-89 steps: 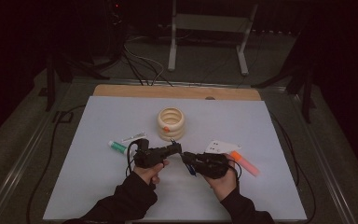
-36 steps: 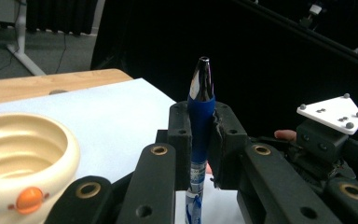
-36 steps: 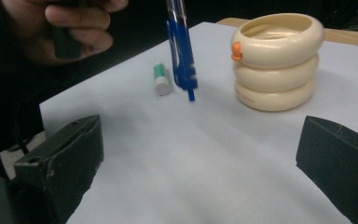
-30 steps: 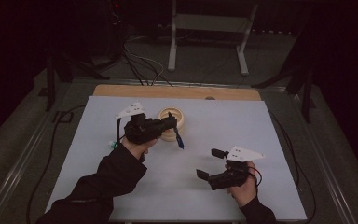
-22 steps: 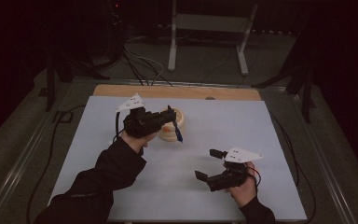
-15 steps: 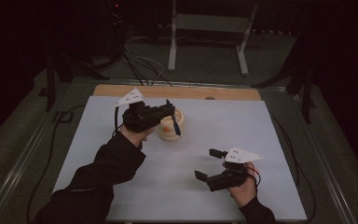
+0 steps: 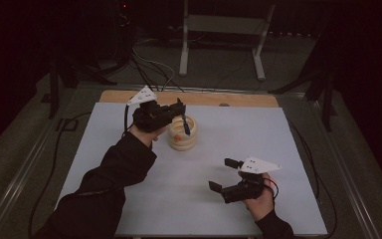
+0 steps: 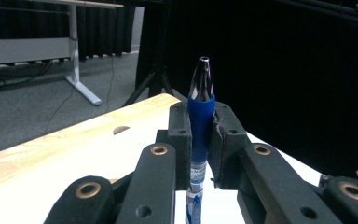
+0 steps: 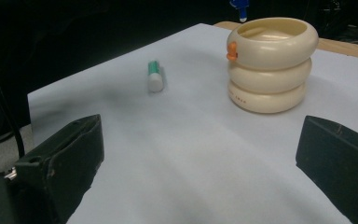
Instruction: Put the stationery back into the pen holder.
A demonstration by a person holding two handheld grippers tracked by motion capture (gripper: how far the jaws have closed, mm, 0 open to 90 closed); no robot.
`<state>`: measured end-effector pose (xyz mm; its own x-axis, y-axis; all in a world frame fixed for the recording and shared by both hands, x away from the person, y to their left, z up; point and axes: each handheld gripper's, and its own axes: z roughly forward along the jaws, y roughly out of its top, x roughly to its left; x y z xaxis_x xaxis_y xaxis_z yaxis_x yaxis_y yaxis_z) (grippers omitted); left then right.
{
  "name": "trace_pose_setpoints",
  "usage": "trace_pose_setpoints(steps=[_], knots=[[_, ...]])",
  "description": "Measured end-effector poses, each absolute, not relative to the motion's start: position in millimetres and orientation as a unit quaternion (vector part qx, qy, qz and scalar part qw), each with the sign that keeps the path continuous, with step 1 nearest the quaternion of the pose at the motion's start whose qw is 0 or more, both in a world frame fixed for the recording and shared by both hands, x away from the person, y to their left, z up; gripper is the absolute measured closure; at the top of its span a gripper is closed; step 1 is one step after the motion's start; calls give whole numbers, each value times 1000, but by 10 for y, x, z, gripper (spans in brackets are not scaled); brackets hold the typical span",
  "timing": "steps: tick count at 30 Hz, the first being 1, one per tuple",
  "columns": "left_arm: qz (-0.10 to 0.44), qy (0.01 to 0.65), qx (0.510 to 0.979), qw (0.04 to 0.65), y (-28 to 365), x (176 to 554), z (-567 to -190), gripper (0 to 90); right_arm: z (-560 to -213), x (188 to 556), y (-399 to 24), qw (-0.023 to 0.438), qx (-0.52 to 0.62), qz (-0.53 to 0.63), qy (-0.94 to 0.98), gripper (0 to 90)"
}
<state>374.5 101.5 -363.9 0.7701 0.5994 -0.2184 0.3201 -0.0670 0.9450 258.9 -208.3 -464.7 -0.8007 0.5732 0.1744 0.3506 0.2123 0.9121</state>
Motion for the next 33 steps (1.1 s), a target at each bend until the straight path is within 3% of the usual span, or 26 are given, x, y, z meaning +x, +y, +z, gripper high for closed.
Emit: trace_pose_setpoints(steps=[33], knots=[[149,366,712,580,1062,4210,-3900,809,-4641,2580,-2089,99,295,560,768,10]])
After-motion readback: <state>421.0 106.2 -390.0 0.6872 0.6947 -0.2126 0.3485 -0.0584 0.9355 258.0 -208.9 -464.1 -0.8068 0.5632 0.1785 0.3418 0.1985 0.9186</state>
